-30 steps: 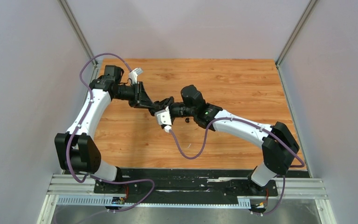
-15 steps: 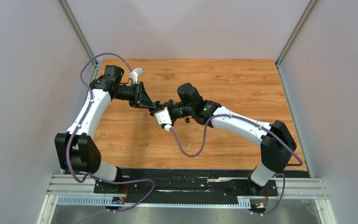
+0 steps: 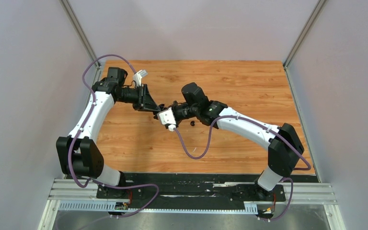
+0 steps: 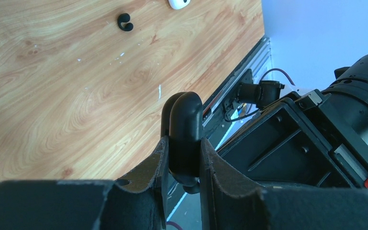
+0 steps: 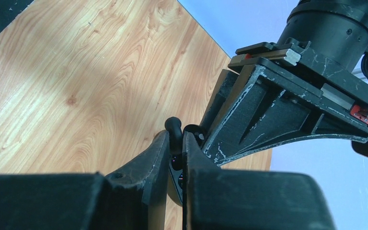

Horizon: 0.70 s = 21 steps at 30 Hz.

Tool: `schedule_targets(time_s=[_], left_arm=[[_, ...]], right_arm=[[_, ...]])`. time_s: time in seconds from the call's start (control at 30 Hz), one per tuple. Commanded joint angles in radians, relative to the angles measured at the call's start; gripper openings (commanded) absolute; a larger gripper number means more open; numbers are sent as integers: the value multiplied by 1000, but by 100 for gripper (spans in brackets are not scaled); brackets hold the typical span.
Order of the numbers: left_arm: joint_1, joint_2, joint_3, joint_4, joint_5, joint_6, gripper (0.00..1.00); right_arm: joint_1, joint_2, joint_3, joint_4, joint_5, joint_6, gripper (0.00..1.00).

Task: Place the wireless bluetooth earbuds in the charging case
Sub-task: Place the earbud in the charging case.

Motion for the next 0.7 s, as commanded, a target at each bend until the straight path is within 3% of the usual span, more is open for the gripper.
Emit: schedule_targets(time_s=[0.0,0.67], left_arm=[[-12,-33,20,-22,81,4,0],[-12,-15,37,-65,18,64,0]], right_arm=[[-7,-8,52,-60,-24,24,0],[-45,-34,113,-128,-66,79,0]])
